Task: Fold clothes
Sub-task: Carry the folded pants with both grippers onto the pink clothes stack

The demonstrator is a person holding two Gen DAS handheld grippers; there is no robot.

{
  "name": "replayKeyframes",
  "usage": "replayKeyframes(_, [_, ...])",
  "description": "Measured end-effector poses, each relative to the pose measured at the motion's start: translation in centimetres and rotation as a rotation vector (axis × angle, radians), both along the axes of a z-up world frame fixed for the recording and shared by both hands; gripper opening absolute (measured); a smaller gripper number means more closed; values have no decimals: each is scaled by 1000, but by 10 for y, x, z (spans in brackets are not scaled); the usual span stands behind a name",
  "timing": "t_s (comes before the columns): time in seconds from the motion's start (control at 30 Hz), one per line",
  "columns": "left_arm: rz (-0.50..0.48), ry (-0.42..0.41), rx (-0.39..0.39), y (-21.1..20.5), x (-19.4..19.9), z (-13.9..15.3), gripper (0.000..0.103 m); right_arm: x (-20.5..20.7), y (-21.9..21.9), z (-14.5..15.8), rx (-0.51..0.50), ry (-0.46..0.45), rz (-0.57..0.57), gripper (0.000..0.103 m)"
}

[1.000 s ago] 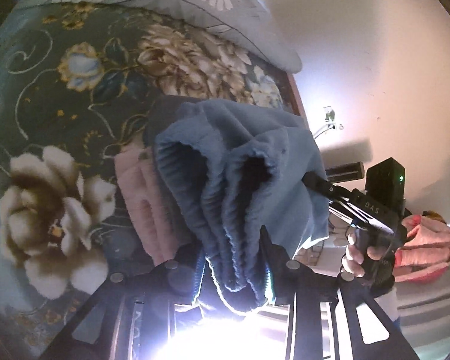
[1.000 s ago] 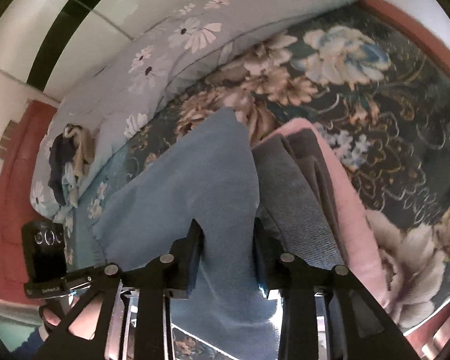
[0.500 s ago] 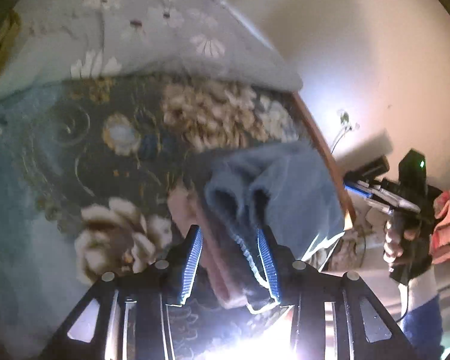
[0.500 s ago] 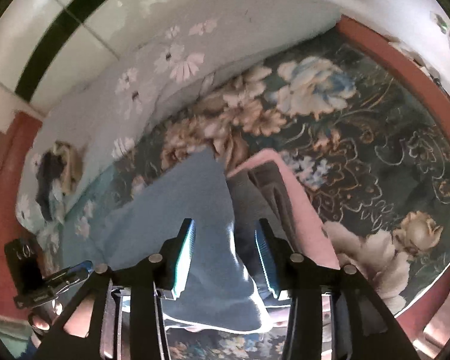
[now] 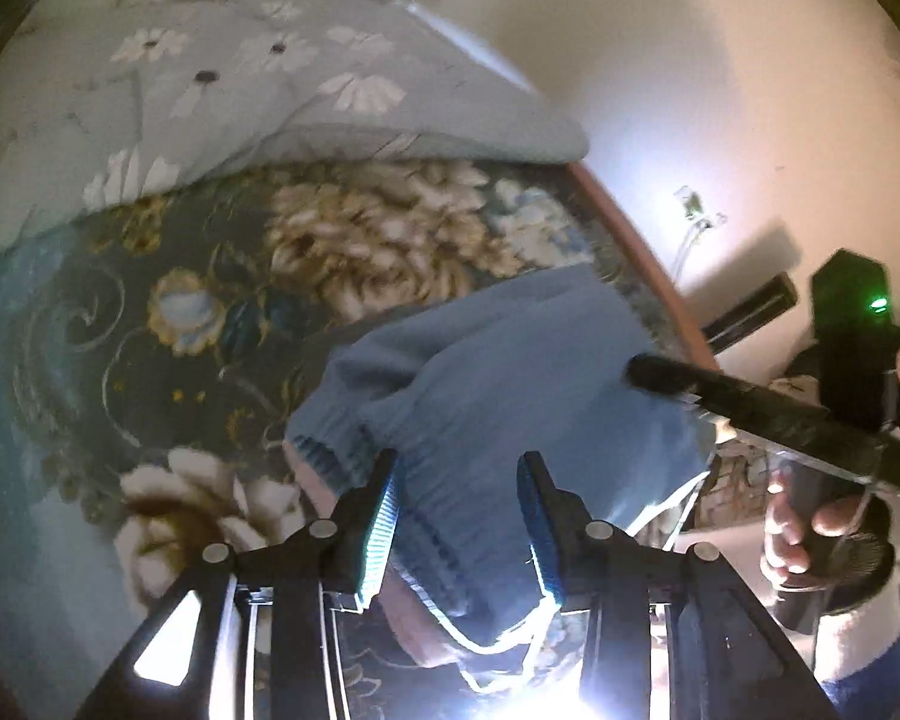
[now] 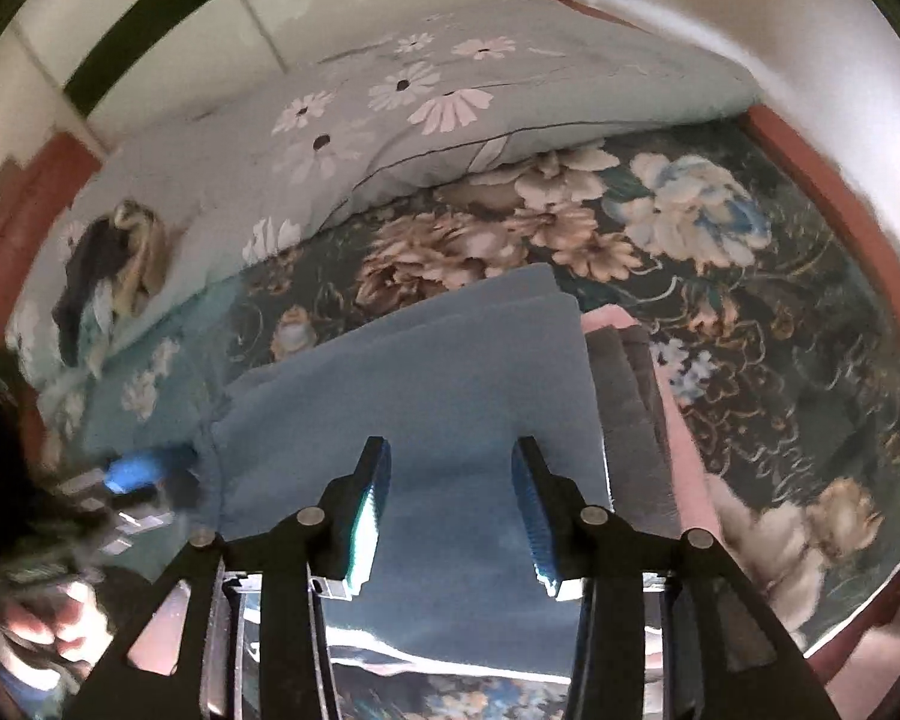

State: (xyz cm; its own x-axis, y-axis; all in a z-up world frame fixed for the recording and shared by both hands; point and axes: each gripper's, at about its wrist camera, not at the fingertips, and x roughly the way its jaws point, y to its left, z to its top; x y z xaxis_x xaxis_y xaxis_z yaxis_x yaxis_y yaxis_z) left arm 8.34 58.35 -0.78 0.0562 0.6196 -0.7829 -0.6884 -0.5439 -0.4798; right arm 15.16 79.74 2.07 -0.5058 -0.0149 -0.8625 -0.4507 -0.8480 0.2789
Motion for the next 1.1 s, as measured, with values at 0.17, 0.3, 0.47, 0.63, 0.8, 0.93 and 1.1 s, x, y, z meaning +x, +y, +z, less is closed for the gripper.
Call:
replayKeyframes(0.17, [2, -21, -31, 0, -2, -21, 43, -4, 5, -15, -30, 5, -27, 43])
replayKeyframes(0.3, [-7, -37, -32, -2, -1, -23, 43, -6, 4, -27, -37, -14, -40, 43])
replayKeyframes(0.47, [9, -52, 11, -16, -1, -5, 43, 6, -8, -10, 9, 1, -41, 43])
replayKeyframes(0.63, [-2, -28, 43, -32, 14, 5, 43, 30, -27, -2, 54, 15, -42, 43])
replayKeyframes(0.8, [-40, 5, -4, -27, 28, -5, 45, 45, -42, -13, 91, -16, -41, 44])
replayKeyframes(0.93, [-28, -28, -23, -22, 26, -16, 54, 45, -43, -29, 67, -31, -62, 44])
replayKeyframes(1.1, [-17, -40, -7, -28, 26, -13, 54, 47, -42, -30, 46, -12, -89, 44])
